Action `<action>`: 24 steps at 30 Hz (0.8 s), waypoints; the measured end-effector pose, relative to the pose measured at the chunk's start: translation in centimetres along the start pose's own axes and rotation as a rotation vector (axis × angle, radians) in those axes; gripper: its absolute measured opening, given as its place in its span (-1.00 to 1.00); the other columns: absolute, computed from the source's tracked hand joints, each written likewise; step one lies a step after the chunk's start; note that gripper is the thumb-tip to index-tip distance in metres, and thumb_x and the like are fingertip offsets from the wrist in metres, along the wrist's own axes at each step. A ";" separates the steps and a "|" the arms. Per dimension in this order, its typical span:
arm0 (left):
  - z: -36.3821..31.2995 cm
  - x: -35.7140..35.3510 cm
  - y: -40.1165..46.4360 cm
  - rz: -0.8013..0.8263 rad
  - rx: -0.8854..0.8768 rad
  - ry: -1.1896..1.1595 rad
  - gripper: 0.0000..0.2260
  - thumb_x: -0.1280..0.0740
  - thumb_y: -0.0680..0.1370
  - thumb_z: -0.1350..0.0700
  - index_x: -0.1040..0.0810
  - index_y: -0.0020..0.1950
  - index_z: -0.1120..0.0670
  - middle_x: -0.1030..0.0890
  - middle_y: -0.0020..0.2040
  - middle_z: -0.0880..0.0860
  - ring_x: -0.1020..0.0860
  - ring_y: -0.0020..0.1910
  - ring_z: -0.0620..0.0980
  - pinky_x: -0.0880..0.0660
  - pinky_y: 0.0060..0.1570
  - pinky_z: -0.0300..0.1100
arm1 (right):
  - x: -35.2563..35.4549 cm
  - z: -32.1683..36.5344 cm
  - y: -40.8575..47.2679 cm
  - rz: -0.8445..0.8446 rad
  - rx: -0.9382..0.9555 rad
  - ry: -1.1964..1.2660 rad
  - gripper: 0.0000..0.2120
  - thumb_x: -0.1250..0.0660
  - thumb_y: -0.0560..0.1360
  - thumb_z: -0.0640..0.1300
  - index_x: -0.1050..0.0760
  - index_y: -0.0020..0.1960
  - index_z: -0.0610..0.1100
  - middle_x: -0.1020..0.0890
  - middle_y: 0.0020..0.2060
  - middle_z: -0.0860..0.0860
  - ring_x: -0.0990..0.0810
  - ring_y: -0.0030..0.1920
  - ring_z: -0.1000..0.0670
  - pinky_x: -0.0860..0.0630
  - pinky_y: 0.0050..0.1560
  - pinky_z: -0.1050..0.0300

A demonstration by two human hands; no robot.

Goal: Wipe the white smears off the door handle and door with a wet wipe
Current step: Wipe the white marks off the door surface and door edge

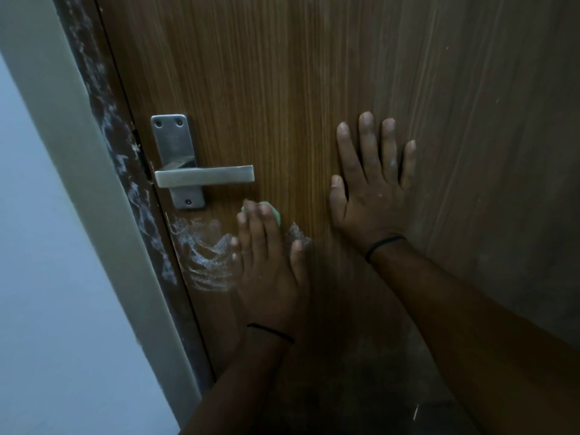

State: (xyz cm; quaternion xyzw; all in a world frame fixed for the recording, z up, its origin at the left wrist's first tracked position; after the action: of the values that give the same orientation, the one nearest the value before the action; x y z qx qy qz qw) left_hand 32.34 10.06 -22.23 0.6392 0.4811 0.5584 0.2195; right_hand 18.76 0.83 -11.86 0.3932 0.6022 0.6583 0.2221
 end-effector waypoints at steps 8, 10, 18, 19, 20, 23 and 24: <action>-1.6 -1.0 -1.2 0.051 -0.073 0.023 -0.44 0.03 0.67 -0.14 0.04 0.62 0.05 0.05 0.63 0.04 0.06 0.61 0.00 0.01 0.51 0.03 | -0.1 0.0 -0.1 -0.019 0.006 -0.009 -0.44 -0.05 0.64 0.05 -0.05 0.60 -0.03 -0.15 0.58 -0.10 -0.06 0.58 -0.19 -0.02 0.51 -0.34; -3.1 -1.6 -2.1 0.087 -0.200 0.054 -0.43 -0.02 0.66 -0.12 -0.01 0.61 0.08 0.01 0.63 0.08 0.03 0.60 0.03 -0.03 0.53 0.05 | -0.3 0.0 0.0 -0.015 0.010 -0.005 -0.43 -0.03 0.64 0.05 -0.04 0.61 -0.03 -0.14 0.59 -0.10 -0.05 0.59 -0.18 -0.02 0.51 -0.34; -0.2 -0.1 -0.5 0.019 -0.033 0.041 -0.40 -0.04 0.66 -0.12 0.11 0.62 0.06 0.11 0.63 0.06 0.13 0.60 0.02 0.15 0.54 0.00 | -0.3 0.0 0.0 -0.037 0.011 -0.008 -0.44 -0.04 0.63 0.05 -0.06 0.60 -0.02 -0.16 0.58 -0.09 -0.06 0.58 -0.18 -0.03 0.51 -0.34; -1.3 -0.7 -1.4 0.048 -0.099 0.041 -0.41 -0.04 0.66 -0.11 0.08 0.62 0.07 0.08 0.63 0.06 0.12 0.61 0.02 0.16 0.54 -0.02 | -0.3 -0.1 0.0 -0.037 0.010 -0.006 -0.44 -0.04 0.63 0.05 -0.05 0.60 -0.02 -0.16 0.58 -0.09 -0.06 0.58 -0.18 -0.03 0.51 -0.34; -2.4 -1.4 -2.5 0.081 -0.158 0.049 -0.41 -0.05 0.66 -0.11 0.04 0.62 0.08 0.05 0.63 0.07 0.10 0.61 0.02 0.14 0.55 -0.02 | -0.3 -0.1 -0.1 -0.036 0.006 -0.009 -0.44 -0.04 0.63 0.05 -0.05 0.60 -0.02 -0.15 0.58 -0.09 -0.06 0.58 -0.18 -0.03 0.51 -0.34; -3.1 -2.7 -4.6 0.136 -0.215 0.079 -0.44 -0.08 0.65 -0.09 -0.06 0.60 0.09 -0.03 0.62 0.08 0.03 0.60 0.01 0.02 0.54 0.01 | -0.1 -0.1 -0.1 -0.025 0.003 -0.017 -0.44 -0.05 0.64 0.05 -0.04 0.60 -0.02 -0.15 0.58 -0.10 -0.05 0.58 -0.18 -0.04 0.51 -0.35; -2.7 -2.8 -4.3 0.128 -0.215 0.085 -0.44 -0.07 0.65 -0.10 -0.07 0.60 0.09 -0.03 0.62 0.08 0.03 0.60 0.01 0.03 0.54 0.00 | -0.1 -0.1 -0.1 -0.025 0.004 -0.015 -0.44 -0.05 0.63 0.04 -0.05 0.60 -0.02 -0.16 0.58 -0.10 -0.06 0.58 -0.18 -0.03 0.51 -0.35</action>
State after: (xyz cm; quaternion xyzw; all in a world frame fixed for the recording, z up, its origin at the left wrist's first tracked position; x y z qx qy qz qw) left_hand 28.46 8.86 -26.36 0.6173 0.3854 0.6462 0.2300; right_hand 18.69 0.74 -11.99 0.3912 0.6068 0.6512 0.2340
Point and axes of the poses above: each hand's wrist, its own y-axis towards the middle knuckle, its own x-axis out of the back of the hand, z = x × y, the point moved 8 cm from there along y, towards the middle knuckle
